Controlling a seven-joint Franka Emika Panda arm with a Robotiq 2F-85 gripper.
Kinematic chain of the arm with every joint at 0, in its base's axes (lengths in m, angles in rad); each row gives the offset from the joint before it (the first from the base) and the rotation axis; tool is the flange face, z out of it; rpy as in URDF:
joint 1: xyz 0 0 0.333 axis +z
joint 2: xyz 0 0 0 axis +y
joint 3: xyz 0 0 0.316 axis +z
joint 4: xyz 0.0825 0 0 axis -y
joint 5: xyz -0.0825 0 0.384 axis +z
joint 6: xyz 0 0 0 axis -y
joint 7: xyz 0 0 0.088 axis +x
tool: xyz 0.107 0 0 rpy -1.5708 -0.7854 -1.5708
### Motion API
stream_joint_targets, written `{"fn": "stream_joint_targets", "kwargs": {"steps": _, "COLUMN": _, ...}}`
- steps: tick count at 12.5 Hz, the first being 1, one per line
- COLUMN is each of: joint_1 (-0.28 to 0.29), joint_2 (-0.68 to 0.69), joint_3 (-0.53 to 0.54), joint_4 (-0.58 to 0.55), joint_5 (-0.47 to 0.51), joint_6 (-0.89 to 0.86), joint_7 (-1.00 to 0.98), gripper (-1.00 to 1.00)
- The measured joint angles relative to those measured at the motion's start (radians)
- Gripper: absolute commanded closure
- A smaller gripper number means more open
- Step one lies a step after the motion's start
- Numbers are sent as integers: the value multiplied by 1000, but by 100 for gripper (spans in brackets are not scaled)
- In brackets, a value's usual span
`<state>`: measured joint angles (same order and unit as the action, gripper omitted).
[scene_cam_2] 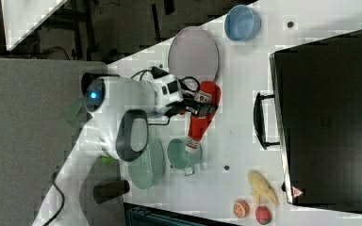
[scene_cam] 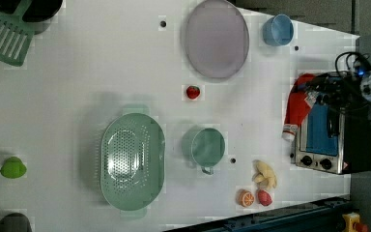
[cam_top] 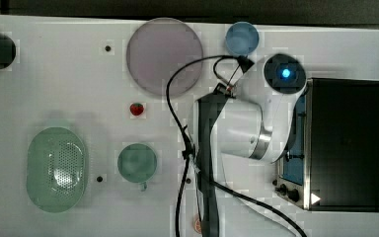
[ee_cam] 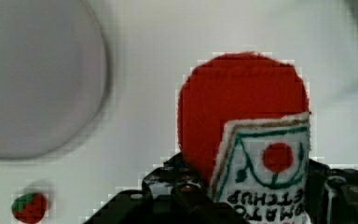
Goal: Pick ketchup from strainer and place it on the table
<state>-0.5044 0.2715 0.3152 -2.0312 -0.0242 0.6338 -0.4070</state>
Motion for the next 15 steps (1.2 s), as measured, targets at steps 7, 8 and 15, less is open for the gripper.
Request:
{"fn": "stream_joint_targets", "kwargs": {"steps": 7, "joint_1": 47, "joint_2": 133, "joint_3": 48, "joint_4": -178, "joint_5": -8, "joint_6": 233, "joint_7": -3, "gripper": -66}}
{"fn": "stream_joint_targets", "kwargs": {"steps": 8, "joint_1": 55, "joint_2": 158, "joint_3": 50, "joint_4": -188, "joint_5": -4, "joint_6": 261, "joint_7": -3, "gripper": -87}}
{"fn": "stream_joint_targets", "kwargs": {"steps": 15, "joint_1": 58, "joint_2": 39, "joint_3": 50, "joint_4": -162, "joint_5": 11, "joint_6": 109, "joint_7": 8, "gripper": -100}}
